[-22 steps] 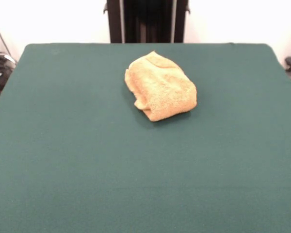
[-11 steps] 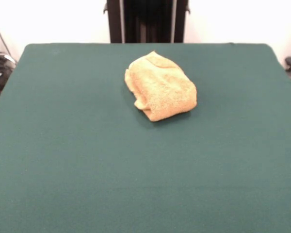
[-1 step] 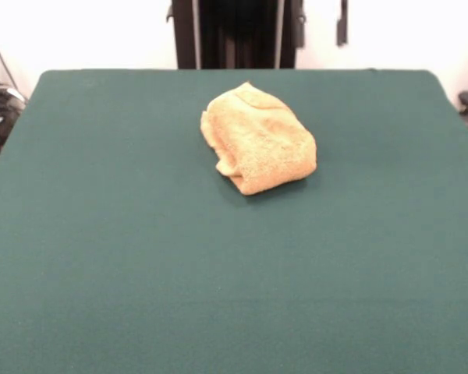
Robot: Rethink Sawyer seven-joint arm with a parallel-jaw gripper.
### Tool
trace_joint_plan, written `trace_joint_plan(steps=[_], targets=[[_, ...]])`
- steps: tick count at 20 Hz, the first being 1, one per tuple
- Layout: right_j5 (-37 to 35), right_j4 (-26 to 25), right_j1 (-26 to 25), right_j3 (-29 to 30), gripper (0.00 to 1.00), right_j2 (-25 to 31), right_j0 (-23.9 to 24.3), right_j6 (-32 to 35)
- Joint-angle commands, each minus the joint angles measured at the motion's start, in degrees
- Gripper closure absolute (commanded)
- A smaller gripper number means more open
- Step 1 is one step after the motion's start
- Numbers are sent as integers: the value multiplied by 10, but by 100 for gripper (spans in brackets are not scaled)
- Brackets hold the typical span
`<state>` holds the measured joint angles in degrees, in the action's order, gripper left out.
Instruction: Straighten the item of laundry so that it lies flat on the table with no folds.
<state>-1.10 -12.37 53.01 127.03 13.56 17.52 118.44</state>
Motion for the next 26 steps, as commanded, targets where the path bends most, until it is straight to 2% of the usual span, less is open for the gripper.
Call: trace_joint_plan(steps=[1,3,6,9,11,15,18,20,23,26], targets=[[61,16,-146,-27,0,-28,-42,99],[67,26,-153,-30,0,-32,-48,101],[27,14,-131,-27,0,-19,-17,71],[-40,-9,-72,-14,0,-15,38,22],[-78,-15,-39,-8,0,-21,58,-2],[-165,-9,42,3,0,-22,72,-34],[-199,-8,72,5,0,-13,77,-36],[-187,-19,60,0,0,-10,76,-21],[-88,-46,-37,-26,0,-25,54,27],[-34,-52,-79,-42,0,-59,14,60]])
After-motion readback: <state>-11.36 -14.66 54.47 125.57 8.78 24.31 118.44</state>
